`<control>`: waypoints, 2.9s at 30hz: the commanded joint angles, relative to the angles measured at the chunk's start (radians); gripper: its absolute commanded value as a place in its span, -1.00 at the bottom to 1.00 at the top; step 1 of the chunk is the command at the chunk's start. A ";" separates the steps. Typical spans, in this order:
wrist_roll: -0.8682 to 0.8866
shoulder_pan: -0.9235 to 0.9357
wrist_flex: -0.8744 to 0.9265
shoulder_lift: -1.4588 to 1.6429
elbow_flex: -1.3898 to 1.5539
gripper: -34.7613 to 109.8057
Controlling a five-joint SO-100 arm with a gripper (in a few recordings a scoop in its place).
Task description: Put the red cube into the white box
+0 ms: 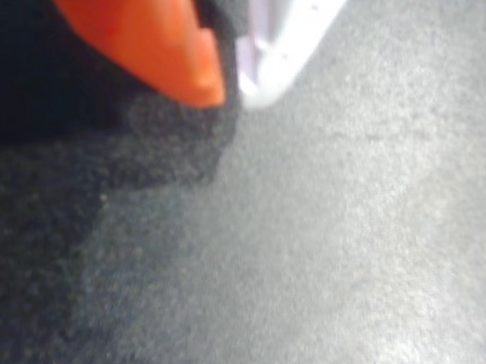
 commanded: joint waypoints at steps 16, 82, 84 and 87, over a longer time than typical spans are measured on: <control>-0.008 0.005 0.003 0.005 -0.003 -0.51; -0.097 -0.041 -0.221 -1.379 -1.083 -0.52; -0.094 -0.041 -0.167 -1.430 -1.170 -0.52; -0.095 -0.032 -0.115 -1.480 -1.272 -0.52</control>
